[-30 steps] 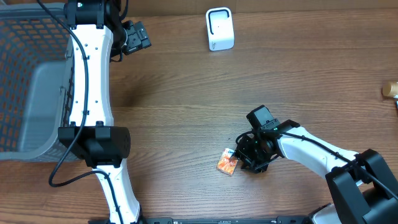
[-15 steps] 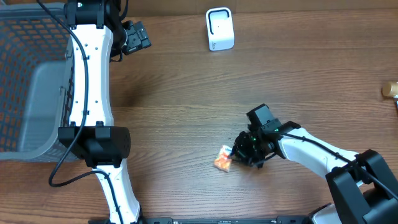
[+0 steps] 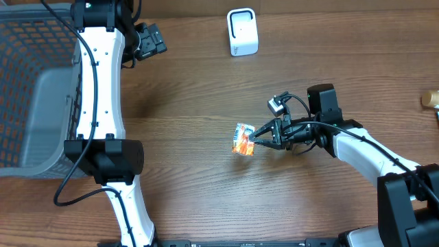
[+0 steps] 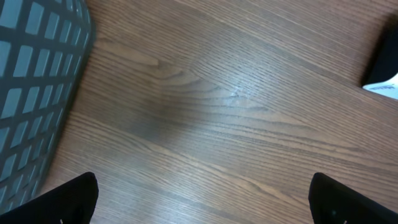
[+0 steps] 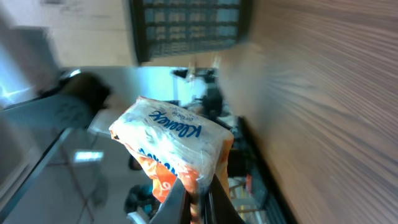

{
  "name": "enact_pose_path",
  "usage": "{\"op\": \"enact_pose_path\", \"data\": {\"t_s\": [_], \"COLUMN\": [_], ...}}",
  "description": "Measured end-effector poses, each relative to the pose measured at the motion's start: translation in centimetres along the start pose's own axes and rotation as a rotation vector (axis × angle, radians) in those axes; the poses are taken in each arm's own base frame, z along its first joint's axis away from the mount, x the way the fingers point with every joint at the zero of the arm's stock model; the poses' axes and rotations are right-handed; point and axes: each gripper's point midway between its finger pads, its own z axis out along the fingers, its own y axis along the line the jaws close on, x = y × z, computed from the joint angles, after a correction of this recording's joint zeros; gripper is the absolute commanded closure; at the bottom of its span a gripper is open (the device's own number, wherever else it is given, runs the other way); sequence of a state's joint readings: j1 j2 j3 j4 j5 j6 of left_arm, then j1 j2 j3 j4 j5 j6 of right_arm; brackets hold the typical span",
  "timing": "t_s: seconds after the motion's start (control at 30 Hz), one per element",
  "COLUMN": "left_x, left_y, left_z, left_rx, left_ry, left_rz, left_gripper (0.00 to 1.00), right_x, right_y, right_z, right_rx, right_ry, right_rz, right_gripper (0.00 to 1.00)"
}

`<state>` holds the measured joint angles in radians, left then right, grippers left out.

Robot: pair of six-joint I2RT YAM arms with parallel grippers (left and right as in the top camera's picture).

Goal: Scan the item barcode
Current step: 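Lift the Kleenex packet with the right gripper toward the scanner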

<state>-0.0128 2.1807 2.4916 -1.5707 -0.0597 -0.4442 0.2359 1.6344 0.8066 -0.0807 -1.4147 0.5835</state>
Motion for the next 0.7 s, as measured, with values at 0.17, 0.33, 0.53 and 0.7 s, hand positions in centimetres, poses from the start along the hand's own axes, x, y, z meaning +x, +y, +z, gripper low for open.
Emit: {"op": "enact_pose_path", "data": {"t_s": [0.17, 0.33, 0.53, 0.7], "left_x": [0.0, 0.0, 0.0, 0.0], "left_y": [0.0, 0.0, 0.0, 0.0], "left_z": [0.0, 0.0, 0.0, 0.0], "left_rx": [0.000, 0.000, 0.000, 0.000], "left_ry": [0.000, 0.001, 0.001, 0.000], "left_rz": [0.000, 0.000, 0.000, 0.000], "left_gripper": [0.00, 0.00, 0.00, 0.00], "right_x": [-1.2, -2.0, -2.3, -2.3], "right_y": [3.9, 7.3, 7.7, 7.7], "right_z": [-0.2, -0.6, -0.9, -0.9], "right_rx": [-0.092, -0.114, -0.110, -0.109], "right_ry": [0.041, 0.052, 0.048, 0.049], "right_rz": [-0.148, -0.246, -0.122, -0.088], "right_gripper": [0.96, 0.96, 0.96, 0.96]}}
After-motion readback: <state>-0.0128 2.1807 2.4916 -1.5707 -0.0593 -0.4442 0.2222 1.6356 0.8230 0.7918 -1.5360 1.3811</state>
